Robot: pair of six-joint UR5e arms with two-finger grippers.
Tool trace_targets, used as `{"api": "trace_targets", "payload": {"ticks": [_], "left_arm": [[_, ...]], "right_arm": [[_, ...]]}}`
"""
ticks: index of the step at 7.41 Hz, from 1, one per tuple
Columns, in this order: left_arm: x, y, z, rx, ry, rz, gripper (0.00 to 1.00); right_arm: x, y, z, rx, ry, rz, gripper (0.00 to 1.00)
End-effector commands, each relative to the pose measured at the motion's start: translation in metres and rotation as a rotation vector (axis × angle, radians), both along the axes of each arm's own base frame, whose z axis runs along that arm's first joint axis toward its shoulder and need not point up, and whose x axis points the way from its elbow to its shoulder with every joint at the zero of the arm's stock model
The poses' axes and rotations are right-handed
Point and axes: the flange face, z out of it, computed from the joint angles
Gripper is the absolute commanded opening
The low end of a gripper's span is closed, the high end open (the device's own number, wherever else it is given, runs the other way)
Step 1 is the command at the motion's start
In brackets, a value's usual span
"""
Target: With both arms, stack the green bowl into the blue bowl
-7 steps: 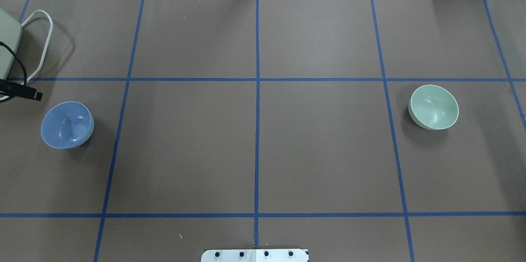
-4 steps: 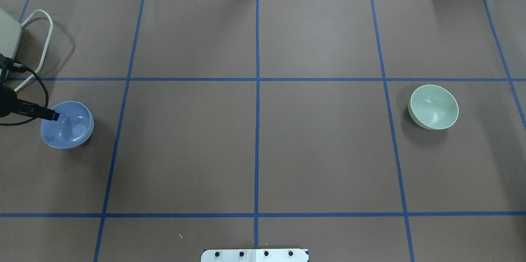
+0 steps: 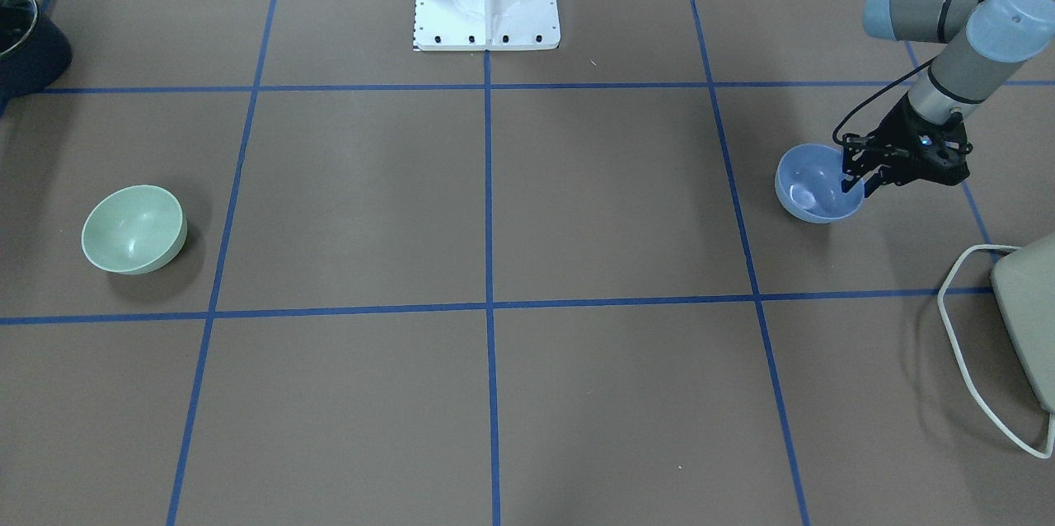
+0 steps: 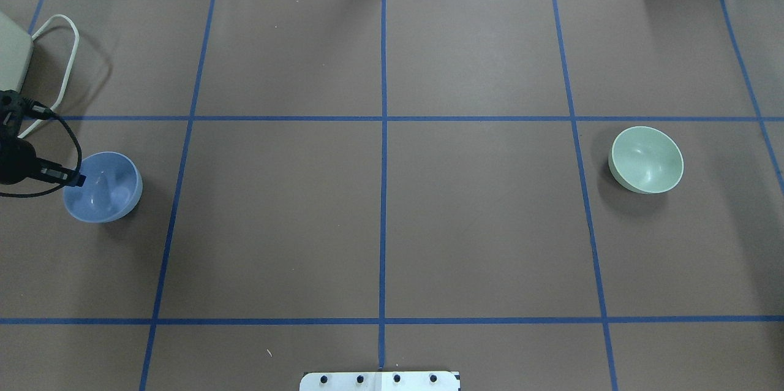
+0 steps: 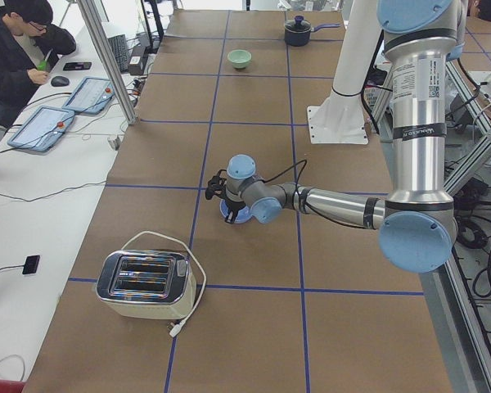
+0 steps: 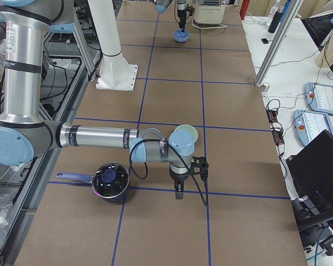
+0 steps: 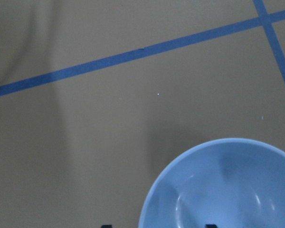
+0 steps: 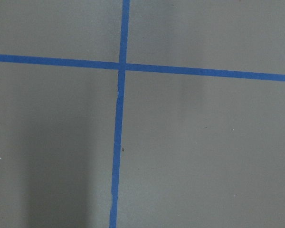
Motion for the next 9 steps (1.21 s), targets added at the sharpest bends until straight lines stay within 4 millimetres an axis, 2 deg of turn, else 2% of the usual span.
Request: {"api": "trace_targets", "payload": {"ticks": [1, 3, 4, 5, 6, 7, 8, 9], "left_arm": [[0.001, 0.000, -0.001, 0.000, 0.002, 0.001, 0.00], [0.003, -0.002, -0.016, 0.016, 0.029, 0.007, 0.00], [0.002, 0.000, -0.044, 0.027, 0.056, 0.007, 0.00], [0.009, -0.004, -0.081, -0.003, 0.074, 0.030, 0.00], [0.024, -0.024, -0.133, -0.045, 0.078, -0.004, 0.00], [0.049, -0.048, -0.188, -0.092, 0.103, -0.048, 0.00], [0.100, -0.049, -0.248, -0.152, 0.120, -0.038, 0.00], [0.154, -0.034, -0.298, -0.184, 0.098, -0.025, 0.00]], "right_arm": [[0.000, 0.000, 0.001, -0.001, 0.000, 0.000, 1.00], [0.000, 0.000, 0.000, 0.001, 0.000, 0.000, 1.00], [0.000, 0.000, 0.001, -0.001, 0.000, 0.000, 1.00], [0.000, 0.000, 0.001, -0.001, 0.000, 0.000, 1.00], [0.000, 0.000, 0.001, -0.001, 0.000, 0.000, 1.00], [0.000, 0.000, 0.001, -0.001, 0.000, 0.000, 1.00], [0.000, 0.000, 0.001, -0.001, 0.000, 0.000, 1.00], [0.000, 0.000, 0.001, -0.001, 0.000, 0.000, 1.00]]}}
